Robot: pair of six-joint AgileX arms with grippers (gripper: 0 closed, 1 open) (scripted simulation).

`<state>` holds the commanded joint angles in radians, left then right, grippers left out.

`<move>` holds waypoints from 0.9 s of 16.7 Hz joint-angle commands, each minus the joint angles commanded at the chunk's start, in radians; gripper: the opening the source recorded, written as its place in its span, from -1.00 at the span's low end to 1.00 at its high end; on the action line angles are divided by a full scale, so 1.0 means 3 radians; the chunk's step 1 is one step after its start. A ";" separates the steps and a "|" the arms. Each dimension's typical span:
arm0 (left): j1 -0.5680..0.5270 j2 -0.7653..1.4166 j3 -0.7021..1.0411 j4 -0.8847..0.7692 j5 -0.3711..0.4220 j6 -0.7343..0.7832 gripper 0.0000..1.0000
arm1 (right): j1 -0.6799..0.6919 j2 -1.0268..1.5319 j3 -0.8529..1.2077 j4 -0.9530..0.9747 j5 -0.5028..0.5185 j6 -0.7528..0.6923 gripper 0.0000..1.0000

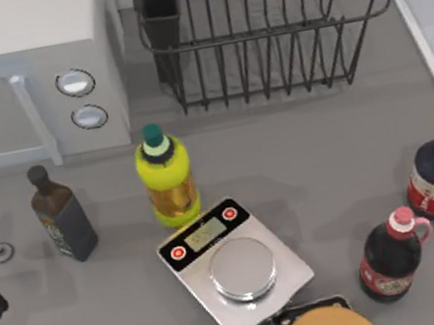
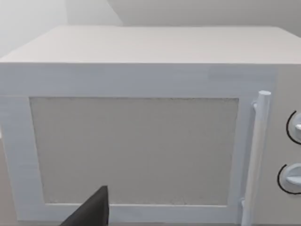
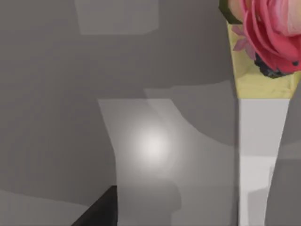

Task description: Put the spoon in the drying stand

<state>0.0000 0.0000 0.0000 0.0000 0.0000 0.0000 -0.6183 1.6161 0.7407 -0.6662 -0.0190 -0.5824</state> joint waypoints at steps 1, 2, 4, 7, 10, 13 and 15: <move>0.0000 0.0000 0.0000 0.0000 0.0000 0.0000 1.00 | -0.0001 0.0000 0.0008 -0.0008 0.0000 -0.0001 -1.00; 0.0000 0.0000 0.0000 0.0000 0.0000 0.0000 1.00 | -0.0006 -0.0002 0.0048 -0.0048 0.0000 -0.0003 -1.00; 0.0000 0.0000 0.0000 0.0000 0.0000 0.0000 1.00 | -0.0021 -0.0022 0.0232 -0.0238 -0.0002 -0.0014 -1.00; 0.0000 0.0000 0.0000 0.0000 0.0000 0.0000 1.00 | -0.0040 -0.0099 0.0690 -0.0786 -0.0005 -0.0035 -1.00; 0.0000 0.0000 0.0000 0.0000 0.0000 0.0000 1.00 | -0.0049 -0.0221 0.1231 -0.1558 -0.0005 -0.0049 -1.00; 0.0000 0.0000 0.0000 0.0000 0.0000 0.0000 1.00 | -0.0051 -0.0367 0.1755 -0.2266 -0.0004 -0.0055 -1.00; 0.0000 0.0000 0.0000 0.0000 0.0000 0.0000 1.00 | -0.0045 -0.0466 0.2035 -0.2586 -0.0002 -0.0052 -1.00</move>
<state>0.0000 0.0000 0.0000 0.0000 0.0000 0.0000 -0.6317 1.4763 1.3512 -1.4420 -0.0197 -0.5981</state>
